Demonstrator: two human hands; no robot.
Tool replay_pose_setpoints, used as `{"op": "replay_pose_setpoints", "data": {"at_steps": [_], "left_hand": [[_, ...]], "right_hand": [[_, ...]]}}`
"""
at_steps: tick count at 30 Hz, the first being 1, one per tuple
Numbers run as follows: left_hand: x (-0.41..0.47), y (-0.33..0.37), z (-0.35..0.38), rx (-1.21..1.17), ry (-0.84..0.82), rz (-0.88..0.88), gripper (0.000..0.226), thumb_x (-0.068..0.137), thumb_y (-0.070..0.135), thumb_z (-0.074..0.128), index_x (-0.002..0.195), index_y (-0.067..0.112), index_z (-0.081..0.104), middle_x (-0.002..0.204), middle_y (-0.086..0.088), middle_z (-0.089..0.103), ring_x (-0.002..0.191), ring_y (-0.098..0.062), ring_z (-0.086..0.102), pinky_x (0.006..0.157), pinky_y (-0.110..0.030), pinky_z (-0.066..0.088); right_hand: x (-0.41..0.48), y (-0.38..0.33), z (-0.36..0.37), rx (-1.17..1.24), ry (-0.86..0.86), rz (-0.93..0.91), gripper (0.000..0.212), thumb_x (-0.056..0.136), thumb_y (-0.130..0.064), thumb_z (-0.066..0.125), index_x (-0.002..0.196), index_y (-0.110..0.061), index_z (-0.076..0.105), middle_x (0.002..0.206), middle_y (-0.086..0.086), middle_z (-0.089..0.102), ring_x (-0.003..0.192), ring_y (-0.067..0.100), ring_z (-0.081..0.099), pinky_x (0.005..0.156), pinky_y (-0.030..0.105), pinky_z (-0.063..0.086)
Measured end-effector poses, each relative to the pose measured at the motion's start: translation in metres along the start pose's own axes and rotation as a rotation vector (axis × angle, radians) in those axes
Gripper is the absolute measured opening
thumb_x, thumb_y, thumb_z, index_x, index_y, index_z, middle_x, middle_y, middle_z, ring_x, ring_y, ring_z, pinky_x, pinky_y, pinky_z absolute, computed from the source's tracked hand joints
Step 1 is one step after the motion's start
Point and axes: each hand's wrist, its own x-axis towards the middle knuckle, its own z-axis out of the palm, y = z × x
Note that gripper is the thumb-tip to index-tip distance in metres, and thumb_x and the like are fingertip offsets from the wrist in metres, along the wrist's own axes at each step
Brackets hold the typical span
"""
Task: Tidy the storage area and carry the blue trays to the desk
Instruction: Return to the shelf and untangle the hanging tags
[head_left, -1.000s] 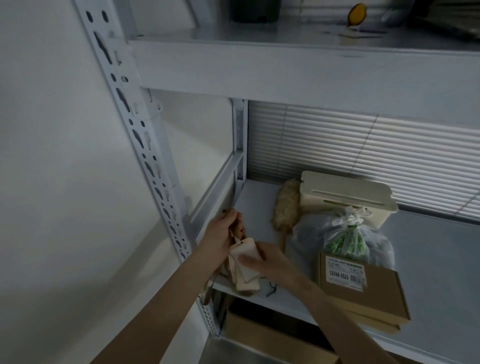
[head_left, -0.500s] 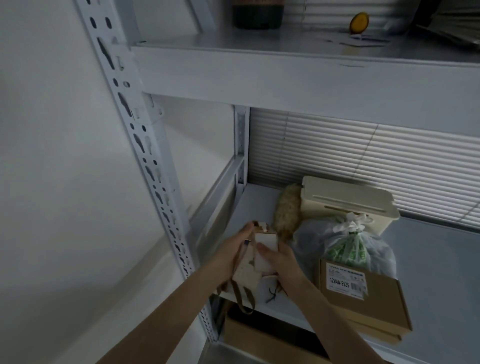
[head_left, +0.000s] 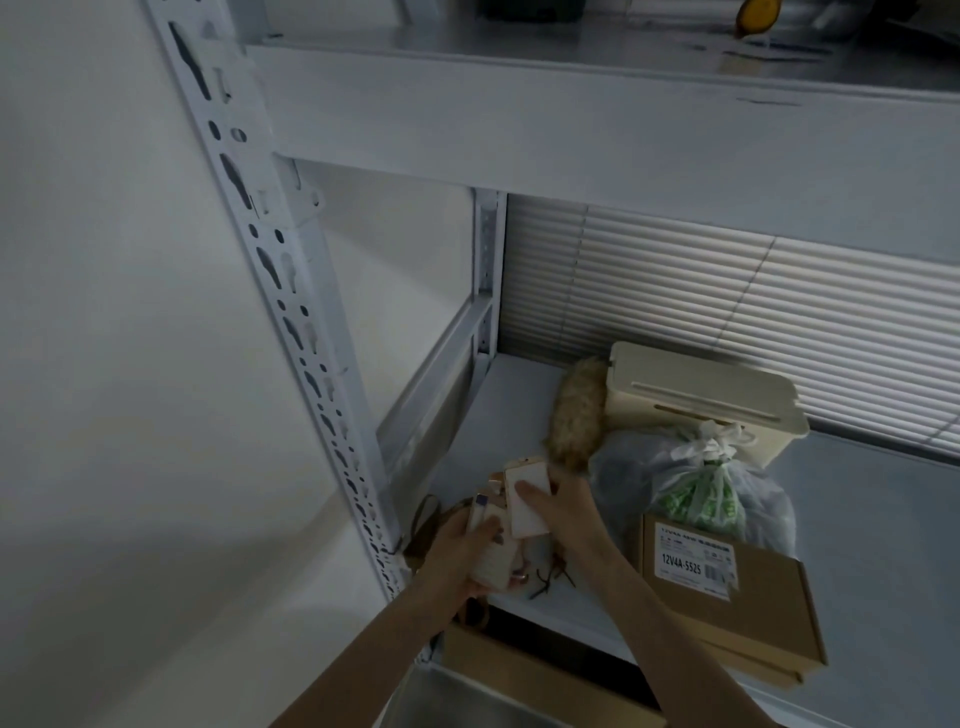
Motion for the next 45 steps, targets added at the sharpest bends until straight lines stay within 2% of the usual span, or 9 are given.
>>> {"op": "replay_pose_setpoints", "data": {"at_steps": [7, 12, 16, 25, 28, 32, 35, 40, 45], "left_hand": [[0.002, 0.006, -0.012, 0.105, 0.154, 0.099, 0.008, 0.1, 0.018, 0.055, 0.106, 0.013, 0.058, 0.08, -0.01, 0.073, 0.066, -0.027, 0.07, 0.058, -0.04, 0.06], [0.012, 0.007, -0.007, -0.038, 0.124, 0.069, 0.025, 0.097, 0.016, 0.061, 0.12, 0.008, 0.054, 0.116, -0.026, 0.064, 0.098, -0.043, 0.069, 0.071, -0.056, 0.058], [0.016, 0.003, 0.0, -0.075, 0.131, 0.09, 0.023, 0.103, 0.02, 0.05, 0.119, 0.004, 0.055, 0.111, -0.026, 0.067, 0.082, -0.037, 0.073, 0.067, -0.052, 0.059], [0.007, 0.009, -0.009, 0.09, 0.016, 0.099, 0.034, 0.099, 0.021, 0.056, 0.122, -0.004, 0.052, 0.085, -0.024, 0.067, 0.056, -0.033, 0.066, 0.045, -0.034, 0.054], [-0.011, 0.031, -0.015, 0.23, -0.108, 0.088, 0.029, 0.098, 0.014, 0.055, 0.123, 0.0, 0.052, 0.093, -0.032, 0.064, 0.061, -0.035, 0.067, 0.048, -0.036, 0.057], [-0.033, 0.078, -0.006, 0.261, -0.225, 0.115, 0.033, 0.088, 0.013, 0.059, 0.12, 0.006, 0.057, 0.09, -0.028, 0.068, 0.059, -0.034, 0.068, 0.046, -0.035, 0.056], [-0.046, 0.109, 0.002, 0.13, -0.252, 0.149, 0.032, 0.082, 0.004, 0.057, 0.113, 0.007, 0.063, 0.089, -0.025, 0.07, 0.06, -0.031, 0.068, 0.046, -0.033, 0.055], [-0.058, 0.124, -0.003, 0.053, -0.27, 0.192, 0.033, 0.075, 0.009, 0.058, 0.108, 0.008, 0.066, 0.099, -0.03, 0.067, 0.067, -0.033, 0.065, 0.049, -0.033, 0.054], [-0.064, 0.131, -0.008, -0.093, -0.282, 0.216, 0.032, 0.083, 0.008, 0.05, 0.099, 0.011, 0.077, 0.099, -0.027, 0.069, 0.062, -0.028, 0.064, 0.05, -0.029, 0.049]], "right_hand": [[0.013, -0.021, -0.026, -0.093, 0.081, 0.01, 0.005, 0.091, -0.008, 0.064, 0.091, -0.011, 0.067, 0.085, 0.005, 0.069, 0.08, 0.019, 0.066, 0.073, 0.032, 0.053], [-0.009, -0.024, 0.007, -0.339, 0.01, -0.117, 0.005, 0.089, -0.02, 0.06, 0.092, -0.022, 0.064, 0.078, -0.008, 0.065, 0.07, 0.012, 0.063, 0.062, 0.028, 0.051], [-0.022, -0.016, 0.031, -0.387, -0.083, -0.181, 0.012, 0.09, -0.036, 0.06, 0.096, -0.03, 0.068, 0.081, -0.014, 0.067, 0.075, 0.008, 0.067, 0.06, 0.024, 0.052], [-0.022, -0.011, 0.011, -0.063, -0.141, -0.105, 0.05, 0.09, 0.009, 0.046, 0.084, -0.034, 0.07, 0.084, -0.011, 0.066, 0.074, 0.005, 0.066, 0.071, 0.025, 0.057], [-0.006, -0.005, -0.002, -0.23, -0.018, -0.265, 0.043, 0.089, -0.004, 0.06, 0.125, -0.028, 0.062, 0.118, -0.016, 0.055, 0.11, 0.002, 0.055, 0.09, 0.017, 0.047], [0.02, -0.021, -0.014, -0.092, -0.377, -0.306, 0.071, 0.076, 0.005, 0.078, 0.136, -0.022, 0.051, 0.122, -0.02, 0.058, 0.111, -0.012, 0.056, 0.092, 0.011, 0.046], [0.032, -0.047, -0.022, 0.032, -0.523, -0.256, 0.032, 0.079, 0.004, 0.077, 0.1, -0.019, 0.069, 0.09, -0.01, 0.077, 0.09, 0.002, 0.071, 0.078, 0.019, 0.053], [0.067, -0.084, -0.04, -0.036, -0.011, -0.369, 0.039, 0.084, 0.009, 0.065, 0.09, -0.029, 0.068, 0.088, -0.005, 0.07, 0.081, 0.011, 0.069, 0.072, 0.024, 0.057], [0.087, -0.094, -0.065, -0.596, -0.102, -0.494, 0.022, 0.082, -0.028, 0.067, 0.103, -0.021, 0.07, 0.089, -0.008, 0.065, 0.082, 0.007, 0.062, 0.078, 0.03, 0.05]]}}
